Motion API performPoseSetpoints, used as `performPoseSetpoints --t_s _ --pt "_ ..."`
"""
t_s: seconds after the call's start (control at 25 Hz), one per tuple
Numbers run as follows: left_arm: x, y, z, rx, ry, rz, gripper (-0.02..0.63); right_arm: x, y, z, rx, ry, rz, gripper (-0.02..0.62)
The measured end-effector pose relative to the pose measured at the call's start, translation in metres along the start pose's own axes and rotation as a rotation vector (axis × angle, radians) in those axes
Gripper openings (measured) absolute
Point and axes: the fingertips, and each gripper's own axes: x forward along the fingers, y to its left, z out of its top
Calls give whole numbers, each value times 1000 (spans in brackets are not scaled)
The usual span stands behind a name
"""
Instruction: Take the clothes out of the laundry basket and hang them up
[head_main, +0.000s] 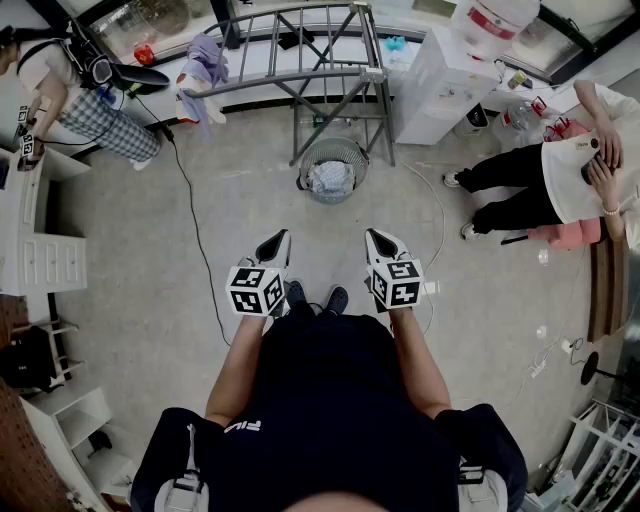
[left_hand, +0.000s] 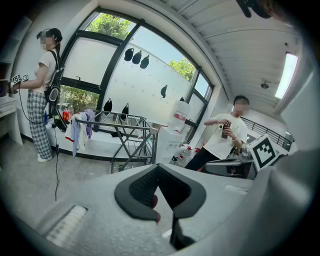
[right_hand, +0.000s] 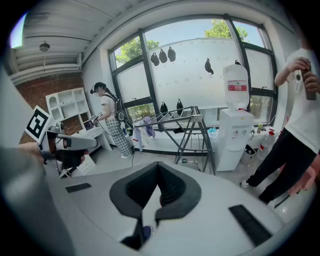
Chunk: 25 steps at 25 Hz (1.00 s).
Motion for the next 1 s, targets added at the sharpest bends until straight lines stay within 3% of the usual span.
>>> performPoseSetpoints --t_s 0.56,0.8,0.84,0.88,0.92,1.0 --pt "2 -10 -1 -1 4 13 23 -9 -7 3 42 -41 14 -2" --pt "3 -22 -3 59 -12 45 27 -17 -12 -1 44 -35 35 -2" --pt "6 -24 -3 55 -12 48 84 -19 -14 -1 42 -35 39 -2" --pt "9 -26 -3 46 -9 46 229 -20 -16 -1 42 -36 44 -2" --pt "11 -27 -3 38 -9 44 299 -21 -18 -2 43 -37 48 -2" --pt "13 -27 -2 32 -16 51 321 -24 -21 -6 51 -35 54 -2"
